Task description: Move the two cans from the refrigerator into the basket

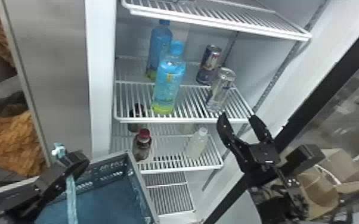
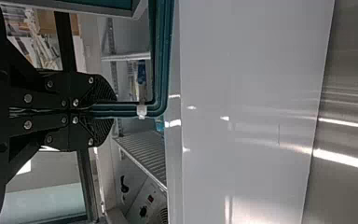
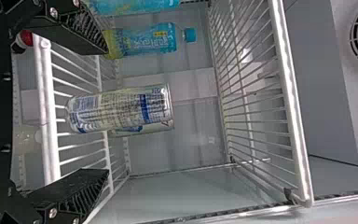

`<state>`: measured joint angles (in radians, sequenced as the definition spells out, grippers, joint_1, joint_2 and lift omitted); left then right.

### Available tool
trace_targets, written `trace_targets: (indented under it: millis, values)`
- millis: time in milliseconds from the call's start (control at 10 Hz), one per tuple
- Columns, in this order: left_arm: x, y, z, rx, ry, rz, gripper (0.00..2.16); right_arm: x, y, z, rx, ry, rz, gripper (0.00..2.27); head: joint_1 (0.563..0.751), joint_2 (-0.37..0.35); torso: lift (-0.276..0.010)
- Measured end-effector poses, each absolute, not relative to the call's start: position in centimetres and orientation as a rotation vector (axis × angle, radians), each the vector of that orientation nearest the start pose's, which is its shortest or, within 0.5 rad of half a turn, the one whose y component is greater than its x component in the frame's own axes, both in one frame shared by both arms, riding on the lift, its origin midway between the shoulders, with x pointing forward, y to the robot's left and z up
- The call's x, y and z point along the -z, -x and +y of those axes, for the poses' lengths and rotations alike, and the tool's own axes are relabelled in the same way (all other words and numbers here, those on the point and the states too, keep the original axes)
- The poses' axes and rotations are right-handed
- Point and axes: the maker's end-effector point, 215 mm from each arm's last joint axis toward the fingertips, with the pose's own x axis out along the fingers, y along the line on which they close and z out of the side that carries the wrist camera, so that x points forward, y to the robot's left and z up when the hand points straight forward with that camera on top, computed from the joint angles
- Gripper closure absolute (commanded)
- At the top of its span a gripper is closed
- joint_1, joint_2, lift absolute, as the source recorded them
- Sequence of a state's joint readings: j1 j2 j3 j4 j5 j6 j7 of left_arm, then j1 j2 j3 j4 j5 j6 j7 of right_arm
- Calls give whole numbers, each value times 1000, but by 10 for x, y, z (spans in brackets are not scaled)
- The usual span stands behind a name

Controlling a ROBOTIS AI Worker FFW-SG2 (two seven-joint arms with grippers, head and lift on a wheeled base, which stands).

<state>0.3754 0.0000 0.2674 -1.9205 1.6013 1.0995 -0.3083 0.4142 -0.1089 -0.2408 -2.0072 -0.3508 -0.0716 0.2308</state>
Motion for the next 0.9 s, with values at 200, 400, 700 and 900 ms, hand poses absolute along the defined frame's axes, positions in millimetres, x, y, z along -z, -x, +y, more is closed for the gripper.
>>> trace_targets:
  millis: [200,400,700,900]
  values:
    - [289,-366,81,862,1550,480,1200,274,-482,-327,-56,-137,-149,131,695,-317,-35]
    - [288,-367,80,868,1548,477,1200,272,-499,-327,-50,-143,-157,130,695,-312,-35]
    - [287,-367,77,872,1547,481,1200,264,-528,-315,-74,-137,-164,130,695,-290,-35]
    - [287,-367,78,871,1547,481,1200,264,-536,-316,-58,-128,-155,130,695,-289,-35]
